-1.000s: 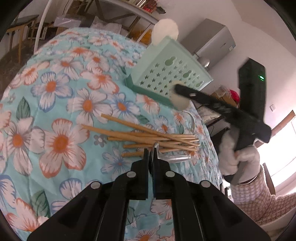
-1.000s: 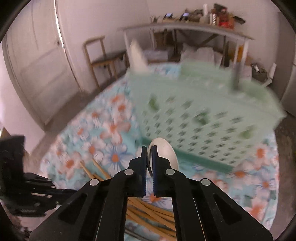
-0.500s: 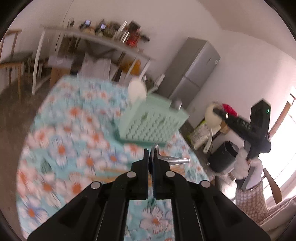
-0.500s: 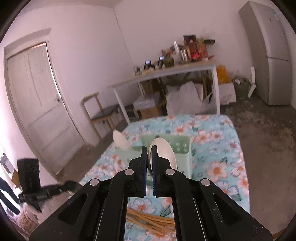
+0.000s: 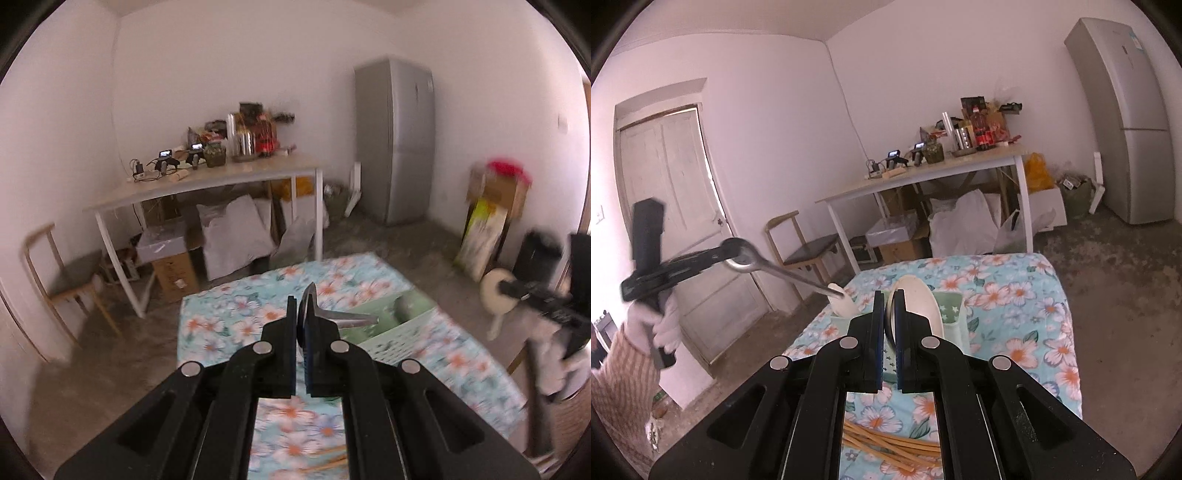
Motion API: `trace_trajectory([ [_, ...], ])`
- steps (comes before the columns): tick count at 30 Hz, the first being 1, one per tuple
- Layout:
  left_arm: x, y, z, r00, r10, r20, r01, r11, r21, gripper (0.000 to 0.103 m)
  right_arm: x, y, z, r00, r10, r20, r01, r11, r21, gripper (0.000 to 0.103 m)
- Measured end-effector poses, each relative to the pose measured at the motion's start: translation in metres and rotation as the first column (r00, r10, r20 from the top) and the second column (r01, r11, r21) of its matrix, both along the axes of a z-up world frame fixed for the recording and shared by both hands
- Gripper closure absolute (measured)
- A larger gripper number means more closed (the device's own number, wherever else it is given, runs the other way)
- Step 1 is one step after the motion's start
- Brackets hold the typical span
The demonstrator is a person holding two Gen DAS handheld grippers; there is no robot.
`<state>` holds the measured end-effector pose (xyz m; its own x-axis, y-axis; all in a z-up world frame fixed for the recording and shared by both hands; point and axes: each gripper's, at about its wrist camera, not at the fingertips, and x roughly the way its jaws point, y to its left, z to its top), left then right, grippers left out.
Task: Organize utensils
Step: 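Lift the white plastic spoon with the right tool toward the holder, then lower the spoon into the green holder and open the right tool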
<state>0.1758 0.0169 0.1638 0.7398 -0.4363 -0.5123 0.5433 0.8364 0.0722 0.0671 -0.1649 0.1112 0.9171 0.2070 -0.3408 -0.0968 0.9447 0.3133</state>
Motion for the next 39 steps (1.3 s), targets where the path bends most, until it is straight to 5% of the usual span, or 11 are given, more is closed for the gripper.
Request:
trace_trajectory([
  [7, 0.043, -0.052, -0.02, 1.0, 0.0, -0.017, 0.005, 0.97, 0.243, 0.101, -0.003, -0.01, -0.006, 1.0, 0.009, 0.008, -0.009, 1.0, 0.029, 0.1],
  [14, 0.066, -0.087, -0.045, 0.993, -0.008, -0.114, 0.046, 0.943, 0.331, 0.1, -0.003, -0.017, -0.012, 1.0, 0.015, 0.005, -0.015, 0.999, 0.051, 0.1],
  [18, 0.077, -0.096, -0.051, 0.98, -0.016, -0.196, 0.069, 0.962, 0.265, 0.097, -0.003, -0.02, -0.015, 1.0, 0.014, 0.0, -0.014, 0.998, 0.059, 0.1],
  [23, 0.092, -0.092, -0.051, 0.942, -0.076, -0.326, 0.094, 0.995, 0.04, 0.092, -0.005, -0.021, -0.017, 1.0, 0.011, -0.005, -0.01, 0.998, 0.064, 0.1],
  [25, 0.095, -0.086, -0.048, 0.931, -0.105, -0.35, 0.087, 0.994, -0.066, 0.08, -0.005, -0.021, -0.018, 1.0, 0.01, -0.008, -0.01, 0.998, 0.063, 0.1],
  [32, 0.084, -0.059, -0.028, 0.939, -0.161, -0.305, 0.074, 0.958, -0.277, 0.066, -0.003, -0.021, -0.019, 1.0, 0.011, -0.006, -0.011, 0.998, 0.062, 0.1],
  [39, 0.045, -0.025, -0.037, 0.953, -0.161, -0.256, 0.063, 0.934, -0.353, 0.057, 0.001, -0.022, -0.011, 1.0, 0.019, 0.008, -0.02, 0.997, 0.072, 0.1],
])
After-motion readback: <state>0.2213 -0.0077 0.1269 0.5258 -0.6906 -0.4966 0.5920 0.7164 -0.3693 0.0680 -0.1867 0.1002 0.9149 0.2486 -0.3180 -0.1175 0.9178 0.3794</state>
